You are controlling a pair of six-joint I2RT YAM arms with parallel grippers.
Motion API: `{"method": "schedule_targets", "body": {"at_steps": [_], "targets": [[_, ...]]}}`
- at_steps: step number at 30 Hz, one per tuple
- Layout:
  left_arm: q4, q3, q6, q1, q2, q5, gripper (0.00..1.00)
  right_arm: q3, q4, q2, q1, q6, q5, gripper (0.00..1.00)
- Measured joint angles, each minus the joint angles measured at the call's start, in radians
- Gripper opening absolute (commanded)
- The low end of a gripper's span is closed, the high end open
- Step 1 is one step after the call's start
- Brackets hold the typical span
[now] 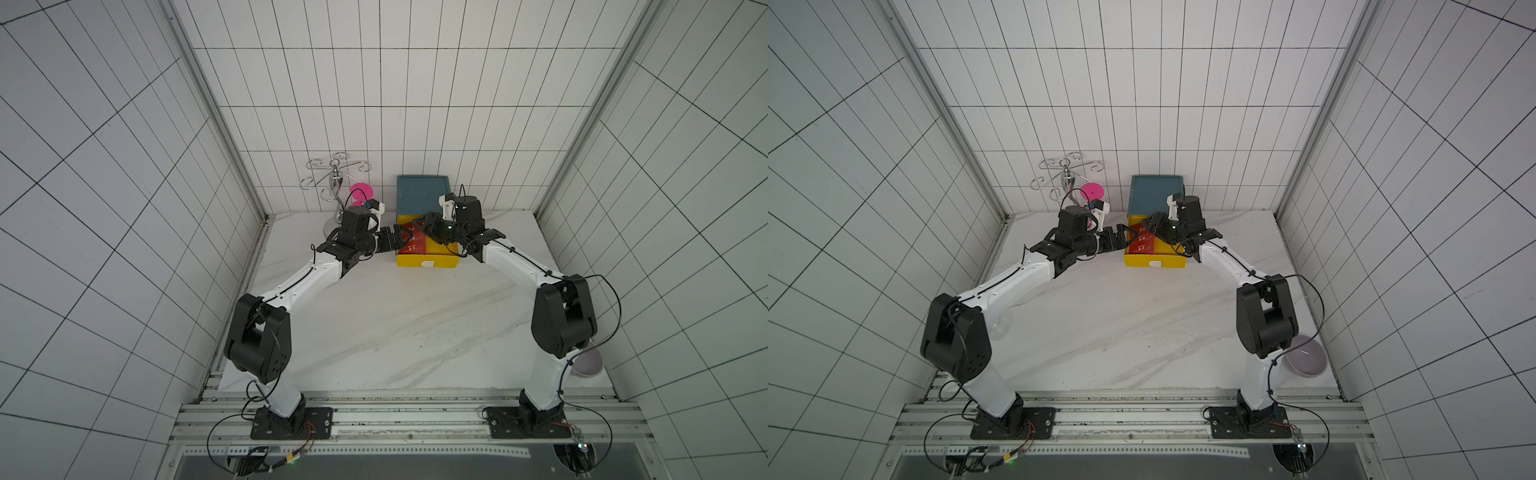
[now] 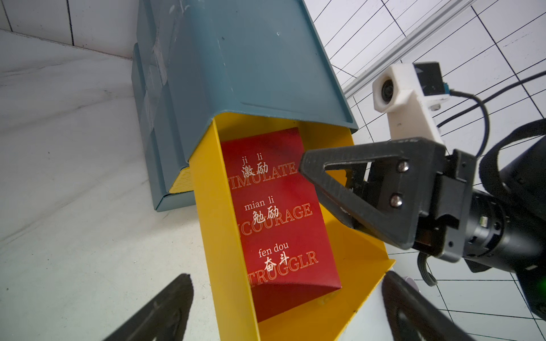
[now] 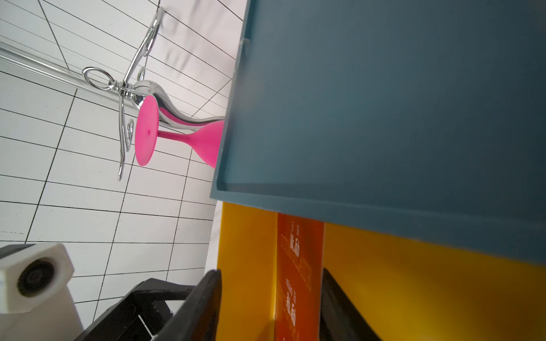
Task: Take the postcards out of the drawer
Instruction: Pick up the postcard from the drawer.
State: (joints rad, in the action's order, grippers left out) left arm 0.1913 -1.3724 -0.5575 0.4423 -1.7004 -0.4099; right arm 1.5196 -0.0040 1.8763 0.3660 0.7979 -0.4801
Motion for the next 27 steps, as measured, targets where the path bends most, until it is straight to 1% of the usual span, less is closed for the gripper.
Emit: {"method": "schedule_targets", "body": {"at_steps": [3, 6, 11, 14, 18, 23, 27], "targets": [[0.0, 0.0, 0.0, 0.0, 0.002, 0.006, 0.99, -0.003, 0.0, 0.0, 0.0, 0.0, 0.008, 0.4], [0.0, 0.0, 0.0, 0.0, 0.005, 0.013, 0.99, -0.004, -0.006, 0.0, 0.0, 0.001, 0.02, 0.34], [0.0, 0.0, 0.0, 0.0, 0.009, 0.021, 0.99, -0.009, -0.008, 0.0, -0.002, 0.001, 0.031, 0.18], [0.0, 0.002, -0.004, 0.0, 0.016, 0.036, 0.99, -0.01, -0.01, 0.0, -0.007, 0.002, 0.037, 0.12], [0.0, 0.016, -0.011, 0.0, 0.039, 0.062, 0.99, -0.01, -0.01, 0.0, -0.013, 0.004, 0.039, 0.0], [0.001, 0.031, -0.013, -0.007, 0.078, 0.088, 0.99, -0.01, -0.007, -0.014, -0.022, 0.01, 0.04, 0.0], [0.0, 0.044, -0.015, -0.024, 0.12, 0.105, 0.99, -0.01, -0.008, -0.026, -0.038, 0.026, 0.016, 0.0]]}}
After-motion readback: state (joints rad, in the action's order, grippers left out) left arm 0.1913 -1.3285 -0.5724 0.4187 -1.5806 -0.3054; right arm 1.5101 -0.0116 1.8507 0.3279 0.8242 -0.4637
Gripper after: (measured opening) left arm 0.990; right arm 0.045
